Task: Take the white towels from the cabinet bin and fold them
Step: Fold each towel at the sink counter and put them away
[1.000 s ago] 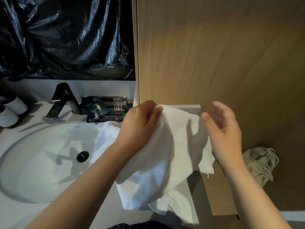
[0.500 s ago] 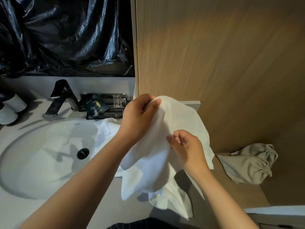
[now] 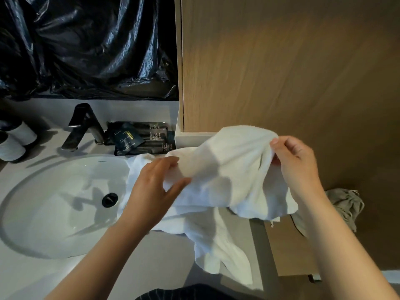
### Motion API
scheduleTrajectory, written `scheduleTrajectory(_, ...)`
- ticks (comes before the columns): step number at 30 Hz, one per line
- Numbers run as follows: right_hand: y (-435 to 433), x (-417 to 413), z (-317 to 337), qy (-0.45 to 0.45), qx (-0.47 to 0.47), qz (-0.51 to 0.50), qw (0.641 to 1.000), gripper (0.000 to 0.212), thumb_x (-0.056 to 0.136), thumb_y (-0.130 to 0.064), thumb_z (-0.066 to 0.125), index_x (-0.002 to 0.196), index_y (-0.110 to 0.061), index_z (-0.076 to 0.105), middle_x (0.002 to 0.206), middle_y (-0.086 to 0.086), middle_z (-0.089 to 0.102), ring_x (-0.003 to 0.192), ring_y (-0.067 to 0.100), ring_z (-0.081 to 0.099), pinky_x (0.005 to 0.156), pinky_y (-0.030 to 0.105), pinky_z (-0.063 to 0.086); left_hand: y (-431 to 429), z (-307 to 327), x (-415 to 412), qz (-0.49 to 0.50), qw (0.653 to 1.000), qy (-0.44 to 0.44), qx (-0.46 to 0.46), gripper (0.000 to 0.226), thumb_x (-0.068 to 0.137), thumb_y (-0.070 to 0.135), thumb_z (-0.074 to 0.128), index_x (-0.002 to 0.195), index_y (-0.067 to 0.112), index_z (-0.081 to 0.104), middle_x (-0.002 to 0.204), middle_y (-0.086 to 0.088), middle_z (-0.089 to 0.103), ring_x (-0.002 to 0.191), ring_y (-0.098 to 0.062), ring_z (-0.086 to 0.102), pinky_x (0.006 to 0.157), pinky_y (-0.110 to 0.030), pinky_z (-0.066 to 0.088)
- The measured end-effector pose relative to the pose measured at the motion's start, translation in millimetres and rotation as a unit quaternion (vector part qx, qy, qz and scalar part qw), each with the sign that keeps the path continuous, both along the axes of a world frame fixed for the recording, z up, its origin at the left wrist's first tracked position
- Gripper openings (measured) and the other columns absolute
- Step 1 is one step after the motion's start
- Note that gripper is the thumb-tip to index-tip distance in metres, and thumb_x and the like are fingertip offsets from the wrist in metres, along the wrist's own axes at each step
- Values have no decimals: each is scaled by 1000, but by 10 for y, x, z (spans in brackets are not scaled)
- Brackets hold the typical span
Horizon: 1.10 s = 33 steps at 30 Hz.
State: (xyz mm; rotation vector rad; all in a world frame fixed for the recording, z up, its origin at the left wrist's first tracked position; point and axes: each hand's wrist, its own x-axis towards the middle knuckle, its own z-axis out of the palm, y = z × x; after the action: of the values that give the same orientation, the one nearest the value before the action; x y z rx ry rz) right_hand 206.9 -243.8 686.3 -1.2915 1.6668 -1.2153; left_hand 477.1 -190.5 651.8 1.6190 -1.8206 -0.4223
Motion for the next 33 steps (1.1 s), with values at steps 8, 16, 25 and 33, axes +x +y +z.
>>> scheduleTrajectory(8,229,227,-40,-25,86,94,992,60,85,-37,70,139,-31,43,120,-13,58,108,3,59,87,16,45,-128,58,-51,11,999,43,-13,17,92,19,61,77,14,60,70,8,56,73,-3,53,63,-12,40)
scheduleTrajectory(16,-105,420,-29,37,-22,60,997,32,84,-13,71,100,-31,51,75,4,70,69,17,64,68,26,48,-271,757,-285,-69,983,32,-167,12,92,14,55,83,6,59,74,14,50,69,0,47,66,-4,34)
scheduleTrajectory(25,73,185,57,52,19,267,962,41,78,-40,75,118,-32,67,124,-20,63,120,-5,53,100,18,39,-445,929,-337,-69,976,29,-204,14,94,16,56,81,11,59,76,6,57,69,1,48,64,-5,34)
scheduleTrajectory(33,-72,74,-35,49,-87,110,989,25,97,-26,52,79,-10,54,67,7,50,61,11,44,57,27,35,-522,746,-235,-87,993,81,5,20,73,32,81,75,20,66,57,11,52,51,0,47,49,-9,32)
